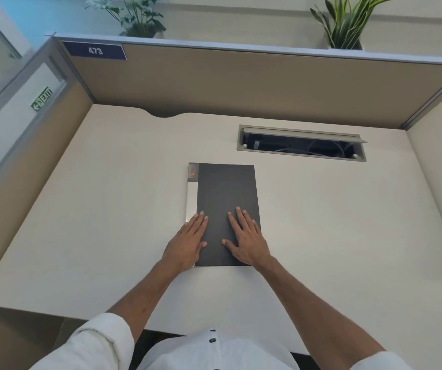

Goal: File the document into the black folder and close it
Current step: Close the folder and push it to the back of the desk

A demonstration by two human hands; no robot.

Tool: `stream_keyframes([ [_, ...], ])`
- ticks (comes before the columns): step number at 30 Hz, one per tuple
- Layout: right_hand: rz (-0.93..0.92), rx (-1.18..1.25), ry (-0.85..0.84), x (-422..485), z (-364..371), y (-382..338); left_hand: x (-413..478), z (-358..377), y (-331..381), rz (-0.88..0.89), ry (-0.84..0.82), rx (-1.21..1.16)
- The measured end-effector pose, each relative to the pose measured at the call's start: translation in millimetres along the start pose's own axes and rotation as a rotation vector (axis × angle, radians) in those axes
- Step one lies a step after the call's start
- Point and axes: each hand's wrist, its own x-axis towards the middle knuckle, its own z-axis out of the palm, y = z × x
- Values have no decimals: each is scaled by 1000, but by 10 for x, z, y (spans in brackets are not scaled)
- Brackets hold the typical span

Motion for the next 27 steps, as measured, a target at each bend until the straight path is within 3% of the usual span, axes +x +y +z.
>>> stream_keyframes([
  [14,12,74,23,904,-127,-658,445,-485,-948,-19,-47,-39],
  [27,65,76,32,1916,-534,-658,1420,-902,-1429,23,-17,-45],
])
